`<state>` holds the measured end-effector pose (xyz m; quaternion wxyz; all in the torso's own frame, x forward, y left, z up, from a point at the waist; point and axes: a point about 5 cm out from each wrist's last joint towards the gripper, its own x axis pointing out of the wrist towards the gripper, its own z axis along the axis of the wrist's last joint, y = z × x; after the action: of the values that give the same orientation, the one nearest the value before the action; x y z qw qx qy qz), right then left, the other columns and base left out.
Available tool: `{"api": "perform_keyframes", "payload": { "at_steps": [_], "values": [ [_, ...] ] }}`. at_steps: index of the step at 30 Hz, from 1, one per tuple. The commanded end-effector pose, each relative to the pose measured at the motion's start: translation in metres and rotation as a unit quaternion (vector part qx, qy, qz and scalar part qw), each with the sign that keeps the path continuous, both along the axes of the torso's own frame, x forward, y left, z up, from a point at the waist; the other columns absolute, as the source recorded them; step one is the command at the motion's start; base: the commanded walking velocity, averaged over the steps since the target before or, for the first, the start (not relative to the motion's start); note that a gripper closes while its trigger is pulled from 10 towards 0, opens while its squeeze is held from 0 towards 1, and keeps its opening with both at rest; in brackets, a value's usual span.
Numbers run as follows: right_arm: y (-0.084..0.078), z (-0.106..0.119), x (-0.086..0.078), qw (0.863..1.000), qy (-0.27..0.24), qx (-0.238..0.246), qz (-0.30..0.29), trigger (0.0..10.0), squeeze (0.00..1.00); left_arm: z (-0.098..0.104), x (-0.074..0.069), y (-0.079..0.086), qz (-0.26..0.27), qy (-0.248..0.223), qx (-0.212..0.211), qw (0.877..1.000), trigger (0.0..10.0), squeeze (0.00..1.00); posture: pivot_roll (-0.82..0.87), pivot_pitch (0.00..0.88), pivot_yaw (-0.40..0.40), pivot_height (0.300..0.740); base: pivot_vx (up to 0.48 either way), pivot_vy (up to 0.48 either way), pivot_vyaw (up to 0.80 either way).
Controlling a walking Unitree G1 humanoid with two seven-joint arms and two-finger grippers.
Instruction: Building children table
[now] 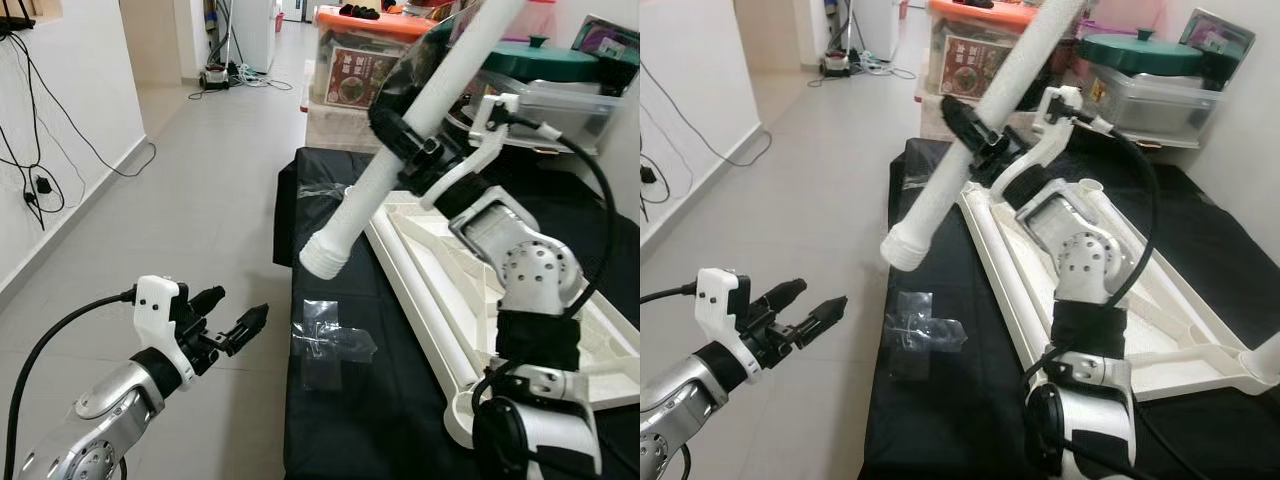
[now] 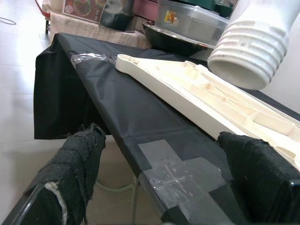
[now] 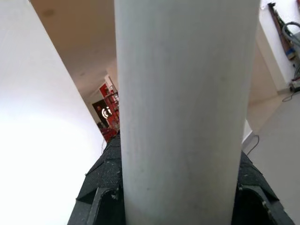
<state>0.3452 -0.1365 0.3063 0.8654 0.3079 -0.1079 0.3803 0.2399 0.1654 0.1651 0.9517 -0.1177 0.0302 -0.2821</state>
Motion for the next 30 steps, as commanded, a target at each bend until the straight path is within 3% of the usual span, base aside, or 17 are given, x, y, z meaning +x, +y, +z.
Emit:
{"api": "perform_keyframes", "payload": {
  "at_steps": [1,8,11,14,19,21,27,30],
  "values": [
    [0.006,0.002,-0.007,1.0,-0.017,-0.004,0.021,0.0,0.0,-0.002,-0.002,-0.002,-0.021,0.006,0.004,1.0,10.0,0.0,0.1,0.0,-0.111,0.74,0.0,0.0,0.0],
    [0.013,0.0,-0.015,0.998,-0.033,-0.017,0.042,0.0,0.0,-0.001,-0.006,-0.008,-0.06,-0.001,0.002,0.998,10.0,0.0,0.1,0.0,-0.111,0.74,0.0,0.0,0.0],
    [0.022,0.0,-0.024,0.995,-0.053,-0.022,0.079,0.0,0.0,0.002,-0.013,-0.014,-0.115,-0.003,0.008,0.993,10.0,0.0,0.1,0.0,-0.11,0.74,0.0,0.0,0.0],
    [0.025,0.001,-0.028,0.992,-0.066,-0.023,0.101,0.0,0.0,0.003,-0.015,-0.014,-0.132,0.0,0.005,0.991,10.0,0.0,0.1,0.0,-0.107,0.74,0.0,0.0,0.0],
    [0.03,0.0,-0.038,0.982,-0.084,-0.028,0.166,0.0,0.0,0.004,-0.018,-0.017,-0.163,0.0,0.007,0.987,10.0,0.0,0.11,0.0,-0.114,0.74,0.0,0.0,0.0],
    [0.038,-0.004,-0.046,0.972,-0.094,-0.042,0.213,0.0,0.0,0.006,-0.018,-0.018,-0.183,-0.006,0.017,0.983,10.0,0.0,0.11,0.0,-0.117,0.74,0.0,0.0,0.0],
    [0.048,-0.007,-0.056,0.96,-0.102,-0.053,0.254,0.0,0.0,0.008,-0.014,-0.018,-0.202,-0.012,0.027,0.979,10.0,0.0,0.11,0.0,-0.115,0.74,0.0,0.0,0.0],
    [0.063,-0.013,-0.063,0.952,-0.101,-0.066,0.28,0.0,0.0,0.014,-0.01,-0.023,-0.247,-0.02,0.038,0.968,10.0,0.0,0.1,0.0,-0.109,0.74,0.0,0.0,0.0]
  ]
}}
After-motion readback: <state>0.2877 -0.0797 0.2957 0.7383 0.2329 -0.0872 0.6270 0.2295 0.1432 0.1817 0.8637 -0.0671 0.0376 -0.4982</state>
